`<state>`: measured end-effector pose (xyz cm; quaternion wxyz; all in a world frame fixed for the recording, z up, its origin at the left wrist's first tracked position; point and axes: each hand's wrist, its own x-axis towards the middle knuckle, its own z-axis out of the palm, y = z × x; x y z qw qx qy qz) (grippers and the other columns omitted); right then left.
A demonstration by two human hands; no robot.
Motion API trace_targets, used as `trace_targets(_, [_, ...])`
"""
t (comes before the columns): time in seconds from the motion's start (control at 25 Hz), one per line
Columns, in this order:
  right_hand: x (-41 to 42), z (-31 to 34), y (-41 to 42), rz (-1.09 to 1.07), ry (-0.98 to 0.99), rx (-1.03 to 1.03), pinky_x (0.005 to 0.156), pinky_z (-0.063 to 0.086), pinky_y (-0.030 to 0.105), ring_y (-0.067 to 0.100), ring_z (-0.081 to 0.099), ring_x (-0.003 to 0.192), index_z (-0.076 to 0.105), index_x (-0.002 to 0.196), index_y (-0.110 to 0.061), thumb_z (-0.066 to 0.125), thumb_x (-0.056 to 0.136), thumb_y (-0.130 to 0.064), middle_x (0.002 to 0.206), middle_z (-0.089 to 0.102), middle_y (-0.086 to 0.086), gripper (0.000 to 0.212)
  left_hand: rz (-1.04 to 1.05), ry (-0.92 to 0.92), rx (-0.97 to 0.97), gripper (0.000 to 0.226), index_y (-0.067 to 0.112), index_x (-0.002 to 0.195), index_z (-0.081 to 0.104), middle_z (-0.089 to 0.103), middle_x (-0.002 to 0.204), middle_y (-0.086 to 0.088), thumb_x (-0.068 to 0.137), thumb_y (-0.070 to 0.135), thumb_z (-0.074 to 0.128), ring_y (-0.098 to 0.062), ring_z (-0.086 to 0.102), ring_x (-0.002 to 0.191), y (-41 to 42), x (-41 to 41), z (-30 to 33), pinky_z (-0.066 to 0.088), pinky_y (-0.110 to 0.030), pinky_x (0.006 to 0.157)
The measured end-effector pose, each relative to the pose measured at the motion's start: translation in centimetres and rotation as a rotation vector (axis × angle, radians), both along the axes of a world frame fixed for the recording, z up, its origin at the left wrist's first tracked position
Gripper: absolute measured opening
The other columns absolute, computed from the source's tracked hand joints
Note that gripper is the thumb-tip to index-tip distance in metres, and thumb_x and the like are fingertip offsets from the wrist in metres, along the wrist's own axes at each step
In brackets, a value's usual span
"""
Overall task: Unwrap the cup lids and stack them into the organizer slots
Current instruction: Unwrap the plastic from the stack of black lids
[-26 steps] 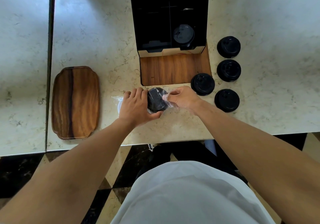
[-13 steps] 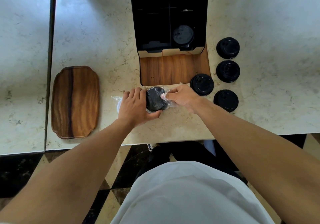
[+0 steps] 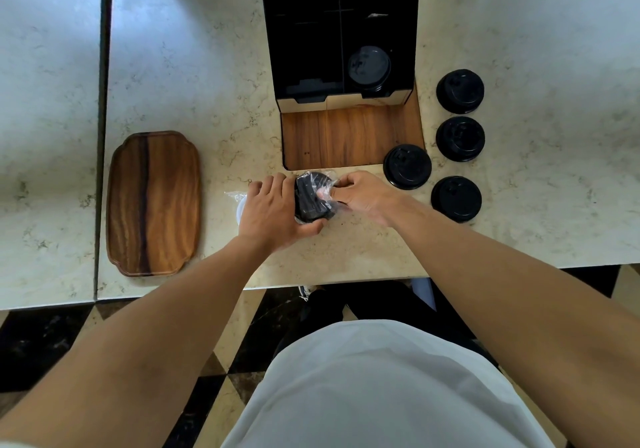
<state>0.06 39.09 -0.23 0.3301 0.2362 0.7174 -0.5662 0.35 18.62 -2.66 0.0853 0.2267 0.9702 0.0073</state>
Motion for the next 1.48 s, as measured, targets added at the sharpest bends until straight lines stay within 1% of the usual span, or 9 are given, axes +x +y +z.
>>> trace_targets(0.08, [-0.1,-0.1,0.0,0.005,-0.005,-0.015,0.082,0.062,0.034,0.014,0.067,0.084,0.072,0.104,-0.012,0.076,0.088,-0.018,0.090,0.073,0.003,0.017,0.000,-0.007,-0.017,0.109,0.005,0.137,0.048,0.057,0.122,-0.011,0.074,0.093,0.035,-0.029,0.051,0.111,0.0,0.0,0.0,0.039,-0.044,0.101])
trace_targets(0.2, [-0.1,0.3,0.3,-0.042,-0.074,-0.170,0.066,0.051,0.021,0.011,0.063,0.078,0.069,0.109,-0.007,0.072,0.090,-0.005,0.090,0.069,0.004,0.019,-0.004,-0.010,-0.026,0.111,0.005,0.137,0.048,0.057,0.122,-0.011,0.074,0.094,0.032,-0.029,0.052,0.111,0.1,0.0,0.1,0.039,-0.044,0.101])
trace_targets(0.36, [0.0,-0.4,0.4,-0.108,-0.125,-0.258,0.070,0.053,0.022,0.015,0.066,0.090,0.065,0.120,-0.003,0.078,0.087,-0.002,0.102,0.072,0.008,0.036,0.006,-0.014,-0.031,0.108,0.007,0.136,0.049,0.057,0.121,-0.009,0.075,0.094,0.033,-0.027,0.051,0.110,0.1,-0.1,0.0,0.038,-0.042,0.101])
trace_targets(0.56, [0.2,-1.1,-0.7,-0.022,-0.047,-0.072,0.065,0.054,0.022,0.011,0.069,0.073,0.076,0.101,-0.009,0.081,0.087,-0.037,0.088,0.077,0.004,0.031,0.023,-0.010,-0.026,0.102,0.008,0.130,0.053,0.058,0.117,-0.007,0.077,0.093,0.032,-0.026,0.051,0.107,0.3,-0.1,0.2,0.039,-0.041,0.098])
trace_targets(0.76, [0.2,-0.6,-0.7,-0.108,-0.091,-0.143,0.084,0.056,0.033,0.015,0.063,0.077,0.071,0.096,-0.013,0.078,0.091,-0.021,0.085,0.070,0.004,0.012,0.033,-0.007,-0.020,0.104,0.009,0.132,0.052,0.058,0.119,-0.007,0.075,0.094,0.034,-0.026,0.052,0.108,0.3,-0.1,0.0,0.039,-0.042,0.099])
trace_targets(0.88, [0.2,-0.5,-0.9,-0.144,-0.114,-0.140,0.088,0.056,0.037,0.020,0.063,0.084,0.069,0.094,-0.012,0.080,0.087,-0.013,0.091,0.071,0.009,0.013,0.027,0.006,-0.007,0.105,0.008,0.131,0.052,0.058,0.118,-0.008,0.074,0.094,0.037,-0.027,0.052,0.108,0.3,-0.1,-0.1,0.040,-0.043,0.099])
trace_targets(1.04, [0.5,-0.3,-1.2,-0.177,-0.103,-0.154,0.102,0.054,0.046,0.022,0.063,0.088,0.070,0.088,-0.014,0.085,0.084,-0.019,0.094,0.072,0.012,0.016,0.030,0.002,-0.015,0.106,0.007,0.134,0.051,0.058,0.121,-0.008,0.074,0.094,0.035,-0.027,0.052,0.110,0.3,-0.1,-0.1,0.039,-0.042,0.100])
trace_targets(1.28, [0.3,-1.0,-1.7,-0.122,-0.077,-0.110,0.098,0.059,0.045,0.025,0.072,0.092,0.076,0.100,-0.008,0.087,0.080,-0.027,0.100,0.078,0.013,0.030,0.032,-0.012,-0.033,0.108,0.008,0.135,0.050,0.057,0.123,-0.008,0.074,0.094,0.028,-0.026,0.051,0.112,0.2,-0.2,-0.2,0.038,-0.042,0.102])
trace_targets(1.48, [0.7,-0.4,-1.0,-0.166,-0.086,-0.146,0.082,0.053,0.035,0.022,0.064,0.084,0.074,0.095,-0.010,0.081,0.085,-0.017,0.094,0.074,0.012,0.013,0.033,-0.017,-0.004,0.106,0.012,0.138,0.048,0.056,0.125,-0.006,0.074,0.095,0.035,-0.026,0.050,0.114,0.1,-0.2,-0.3,0.037,-0.042,0.102])
